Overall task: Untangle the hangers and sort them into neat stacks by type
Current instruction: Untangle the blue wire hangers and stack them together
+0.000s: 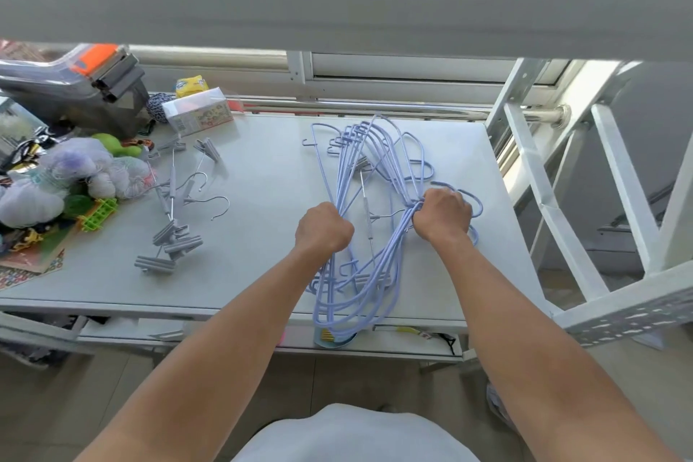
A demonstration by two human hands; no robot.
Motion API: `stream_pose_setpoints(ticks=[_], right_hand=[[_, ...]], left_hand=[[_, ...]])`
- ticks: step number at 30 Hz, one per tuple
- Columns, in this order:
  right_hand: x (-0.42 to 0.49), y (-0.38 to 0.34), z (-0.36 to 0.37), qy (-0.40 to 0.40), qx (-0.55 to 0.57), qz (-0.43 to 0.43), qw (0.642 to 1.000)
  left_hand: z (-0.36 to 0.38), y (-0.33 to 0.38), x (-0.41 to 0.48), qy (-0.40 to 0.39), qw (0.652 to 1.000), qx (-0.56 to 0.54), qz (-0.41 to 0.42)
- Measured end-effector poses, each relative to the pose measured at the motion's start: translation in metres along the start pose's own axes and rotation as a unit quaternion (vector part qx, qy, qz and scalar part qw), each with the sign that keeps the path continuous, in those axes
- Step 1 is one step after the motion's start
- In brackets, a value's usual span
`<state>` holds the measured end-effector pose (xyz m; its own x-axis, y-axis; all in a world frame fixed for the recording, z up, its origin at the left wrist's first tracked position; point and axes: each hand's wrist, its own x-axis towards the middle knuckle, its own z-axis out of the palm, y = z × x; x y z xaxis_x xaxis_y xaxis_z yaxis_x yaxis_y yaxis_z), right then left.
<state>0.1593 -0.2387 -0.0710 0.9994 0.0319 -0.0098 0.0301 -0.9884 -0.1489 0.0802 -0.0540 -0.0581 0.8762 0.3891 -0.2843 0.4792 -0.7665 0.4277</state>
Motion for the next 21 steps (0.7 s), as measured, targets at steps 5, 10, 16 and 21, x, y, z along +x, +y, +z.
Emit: stream_pose_setpoints(ticks=[5, 10, 16, 21], right_hand=[[-0.002, 0.009, 0.001, -0.090, 0.036, -0.012, 0.995], [-0.004, 0.013, 0.001, -0.131, 0.054, -0.003, 0.990], [0.000, 0.011, -0.002, -0.122, 0.055, 0.002, 0.991], [-0.001, 0.007, -0.005, -0.076, 0.032, -0.013, 0.997]], left_hand=[[0.007, -0.004, -0.005, -0.049, 0.999, -0.017, -0.012], [0.004, -0.005, -0.009, -0.085, 0.988, -0.112, -0.058], [-0.004, -0.006, -0.008, -0.071, 0.990, -0.106, -0.055], [-0.006, -0.009, -0.006, -0.064, 0.989, -0.123, -0.050]])
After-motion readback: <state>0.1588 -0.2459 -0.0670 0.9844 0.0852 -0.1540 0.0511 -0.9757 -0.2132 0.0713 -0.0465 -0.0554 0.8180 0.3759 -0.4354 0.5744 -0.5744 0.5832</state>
